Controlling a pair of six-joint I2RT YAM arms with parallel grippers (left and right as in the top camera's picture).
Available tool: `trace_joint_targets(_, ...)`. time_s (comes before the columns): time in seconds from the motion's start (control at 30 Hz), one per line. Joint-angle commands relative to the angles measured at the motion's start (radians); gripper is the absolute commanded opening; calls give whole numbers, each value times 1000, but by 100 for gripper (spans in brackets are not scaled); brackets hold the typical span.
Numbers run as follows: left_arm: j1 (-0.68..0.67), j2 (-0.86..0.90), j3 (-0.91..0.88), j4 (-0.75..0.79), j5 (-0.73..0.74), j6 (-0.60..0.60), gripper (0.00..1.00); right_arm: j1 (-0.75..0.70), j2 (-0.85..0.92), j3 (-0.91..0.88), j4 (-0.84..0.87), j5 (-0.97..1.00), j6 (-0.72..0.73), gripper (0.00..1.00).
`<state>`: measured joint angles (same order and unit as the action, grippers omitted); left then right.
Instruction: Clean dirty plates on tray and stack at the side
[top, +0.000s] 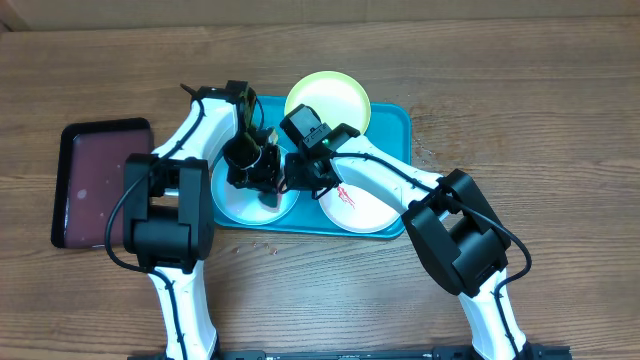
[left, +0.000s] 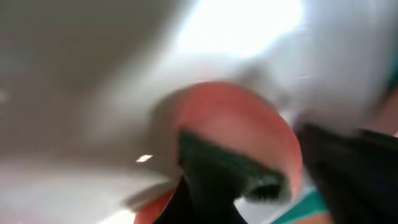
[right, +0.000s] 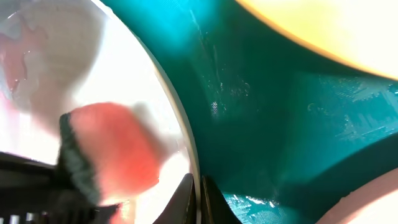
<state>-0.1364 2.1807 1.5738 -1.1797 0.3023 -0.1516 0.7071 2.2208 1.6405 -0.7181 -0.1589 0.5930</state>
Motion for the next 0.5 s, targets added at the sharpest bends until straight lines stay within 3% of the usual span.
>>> trace_joint_targets(0.0,11,16,3,-27,-372,-167,5,16,31,3,3,-18,-21,4)
trace_joint_targets(0.13,32,16,15,-51,-522,-251,4,16,31,3,3,-18,-21,4)
trace_joint_targets(0.27,50,16,65,-70,-569,-304,4,16,31,3,3,-18,-21,4)
trace_joint_targets(0.4,59,16,141,-65,-570,-309,4,16,31,3,3,-18,-21,4)
trace_joint_targets(0.47,59,16,162,-51,-496,-299,4,16,31,3,3,-18,-21,4)
